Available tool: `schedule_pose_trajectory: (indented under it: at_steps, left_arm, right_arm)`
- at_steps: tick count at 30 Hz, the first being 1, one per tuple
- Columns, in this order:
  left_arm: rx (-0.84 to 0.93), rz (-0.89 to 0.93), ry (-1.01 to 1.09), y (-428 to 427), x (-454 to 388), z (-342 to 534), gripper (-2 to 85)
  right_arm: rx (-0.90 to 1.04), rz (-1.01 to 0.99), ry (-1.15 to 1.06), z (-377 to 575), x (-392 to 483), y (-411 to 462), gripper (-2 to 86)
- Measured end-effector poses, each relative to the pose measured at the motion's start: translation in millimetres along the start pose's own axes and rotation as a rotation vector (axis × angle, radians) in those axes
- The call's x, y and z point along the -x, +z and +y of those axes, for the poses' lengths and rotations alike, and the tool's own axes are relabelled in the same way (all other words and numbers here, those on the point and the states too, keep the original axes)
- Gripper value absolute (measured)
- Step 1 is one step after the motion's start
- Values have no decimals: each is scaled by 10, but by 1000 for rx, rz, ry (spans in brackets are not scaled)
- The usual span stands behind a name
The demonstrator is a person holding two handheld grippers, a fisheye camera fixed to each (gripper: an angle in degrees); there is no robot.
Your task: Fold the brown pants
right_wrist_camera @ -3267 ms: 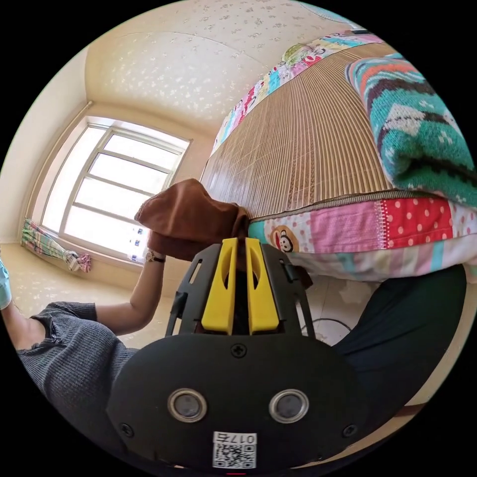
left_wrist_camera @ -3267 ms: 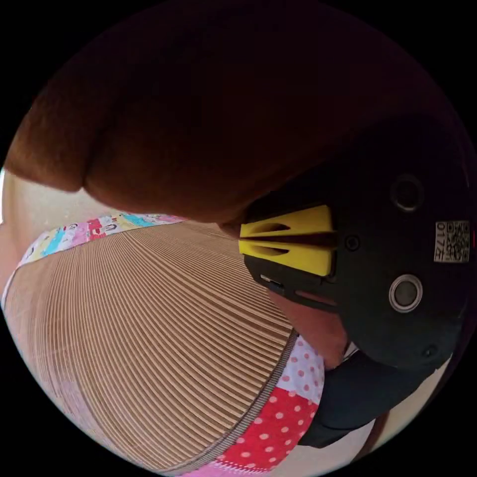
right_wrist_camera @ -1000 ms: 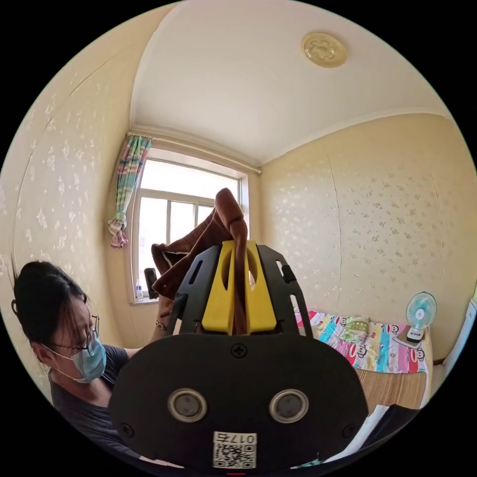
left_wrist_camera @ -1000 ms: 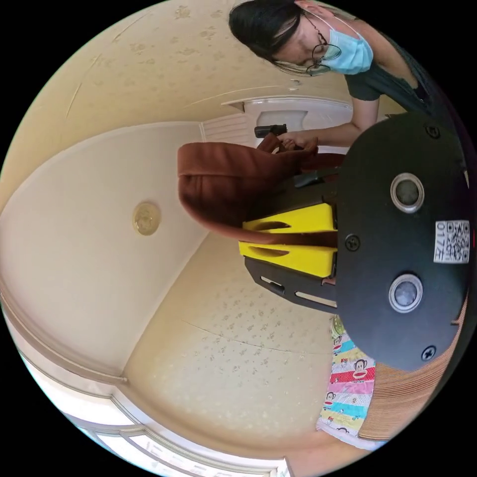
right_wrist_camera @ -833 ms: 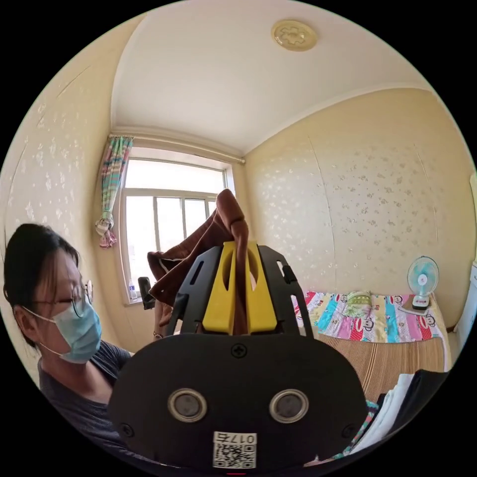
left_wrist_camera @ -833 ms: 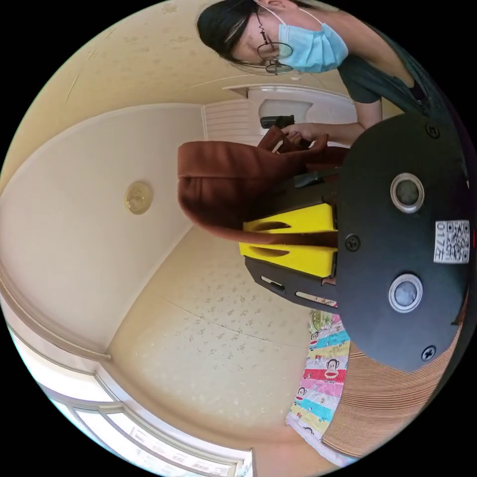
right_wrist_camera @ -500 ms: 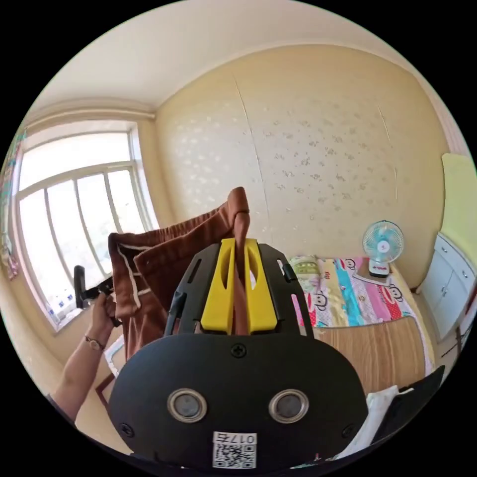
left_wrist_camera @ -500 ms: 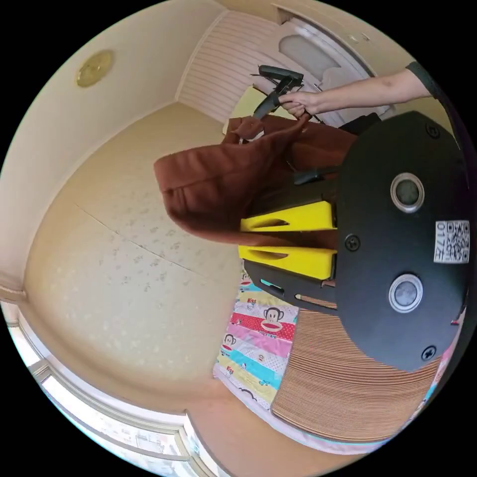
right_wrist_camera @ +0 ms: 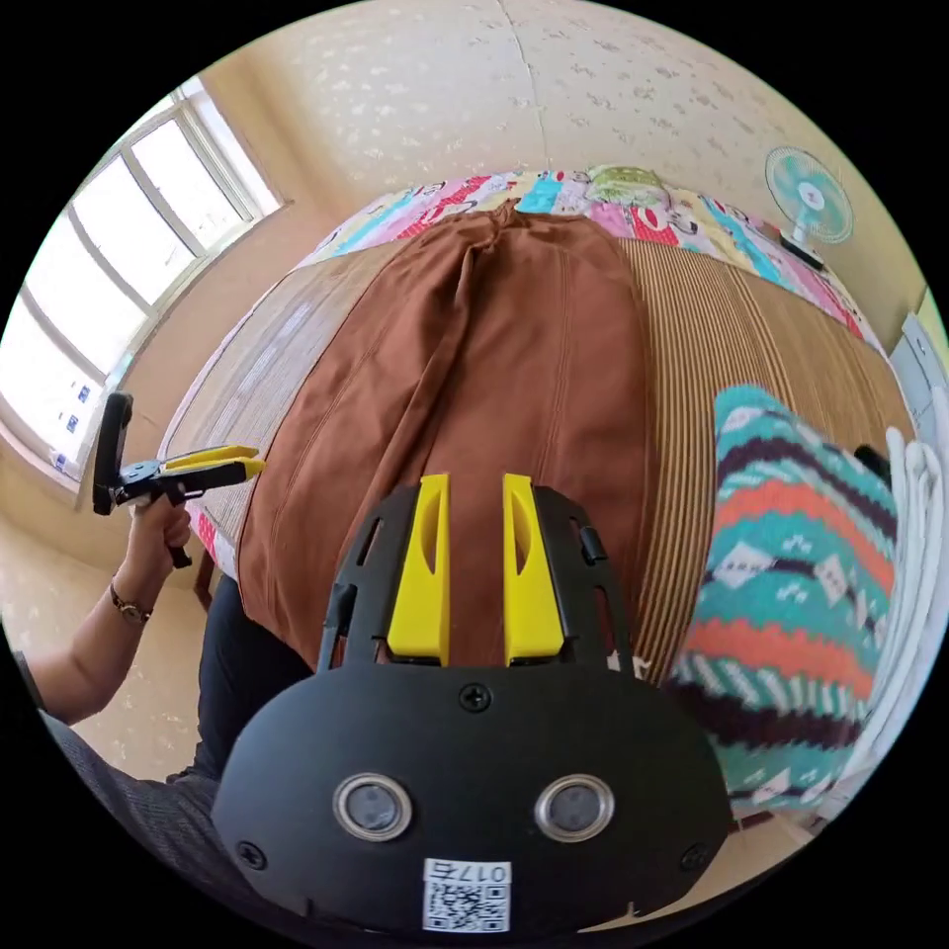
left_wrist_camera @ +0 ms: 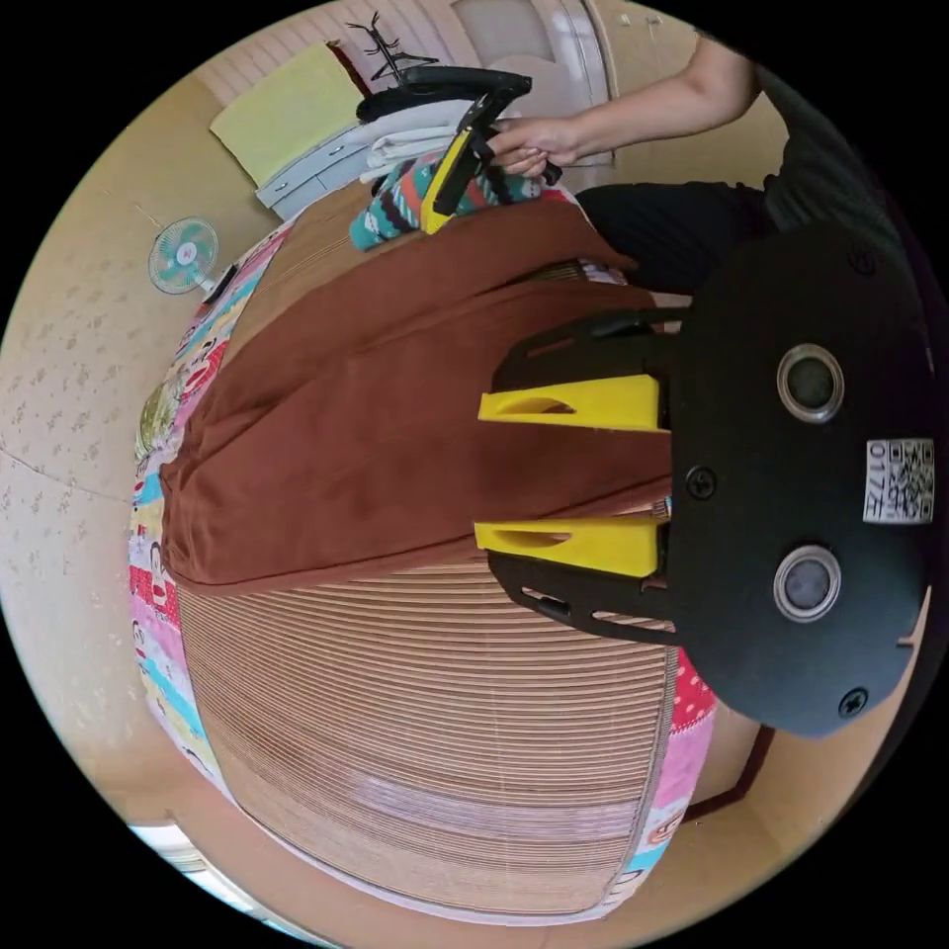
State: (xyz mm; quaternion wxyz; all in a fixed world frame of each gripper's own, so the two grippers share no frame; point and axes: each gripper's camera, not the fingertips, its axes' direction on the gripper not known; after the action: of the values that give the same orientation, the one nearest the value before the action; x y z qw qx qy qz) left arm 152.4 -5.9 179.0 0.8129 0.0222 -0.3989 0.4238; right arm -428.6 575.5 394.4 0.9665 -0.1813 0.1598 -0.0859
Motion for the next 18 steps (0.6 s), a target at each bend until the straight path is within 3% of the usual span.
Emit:
schedule_pose_trajectory:
  at_steps: [4,6,10,18]
  left_arm:
    - [-16,-90,-80,119,-156,577,127]
    - [-58,-150,-114,154,-230,782,96]
    - [-48,-188,-50,212,-364,866,42]
    - [-34,-177,-71,56,-261,1161,26]
  right_arm:
    - [11,147,21,560,152,67,96]
    - [74,122,37,681,122,201,99]
    - [61,242,-133,705,252,242,94]
    - [92,129,-7,569,-164,57,71]
